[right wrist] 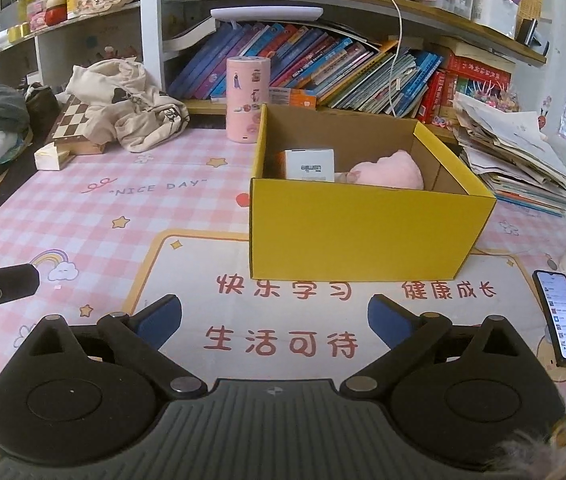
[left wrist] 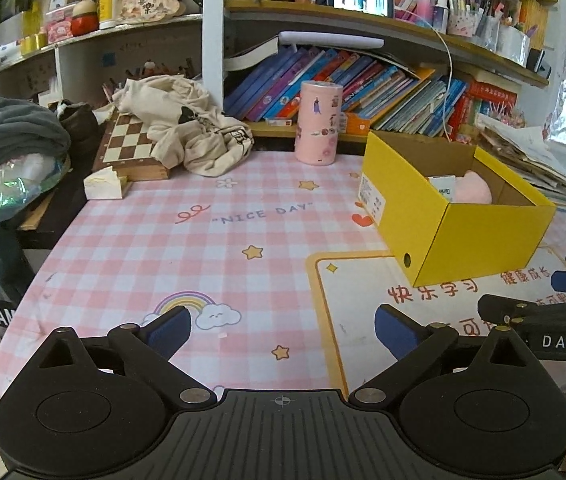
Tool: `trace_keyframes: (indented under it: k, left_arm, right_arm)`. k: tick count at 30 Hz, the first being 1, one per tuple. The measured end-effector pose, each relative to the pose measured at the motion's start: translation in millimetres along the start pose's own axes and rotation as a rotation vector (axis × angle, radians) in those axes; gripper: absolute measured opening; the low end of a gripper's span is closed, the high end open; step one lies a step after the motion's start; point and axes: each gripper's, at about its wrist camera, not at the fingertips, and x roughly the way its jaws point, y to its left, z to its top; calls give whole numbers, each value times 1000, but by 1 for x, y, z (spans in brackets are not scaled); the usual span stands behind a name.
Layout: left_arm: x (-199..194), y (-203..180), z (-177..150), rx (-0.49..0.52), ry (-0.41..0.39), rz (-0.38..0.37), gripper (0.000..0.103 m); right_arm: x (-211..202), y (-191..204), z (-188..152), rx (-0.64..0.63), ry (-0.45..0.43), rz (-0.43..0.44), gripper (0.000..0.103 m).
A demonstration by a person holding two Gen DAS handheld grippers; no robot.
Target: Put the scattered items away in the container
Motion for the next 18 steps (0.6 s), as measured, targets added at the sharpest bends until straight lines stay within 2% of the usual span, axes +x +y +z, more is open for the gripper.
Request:
trace_keyframes:
  k: [4,18]
  left_arm:
    - [0,1,1,4,-1,-4,103]
    - [4,5,2,10,-1,-21,103]
  right_arm:
    - [0,2,1,-1,2,-1,101]
    - [7,1,3,-4,13,-7,101]
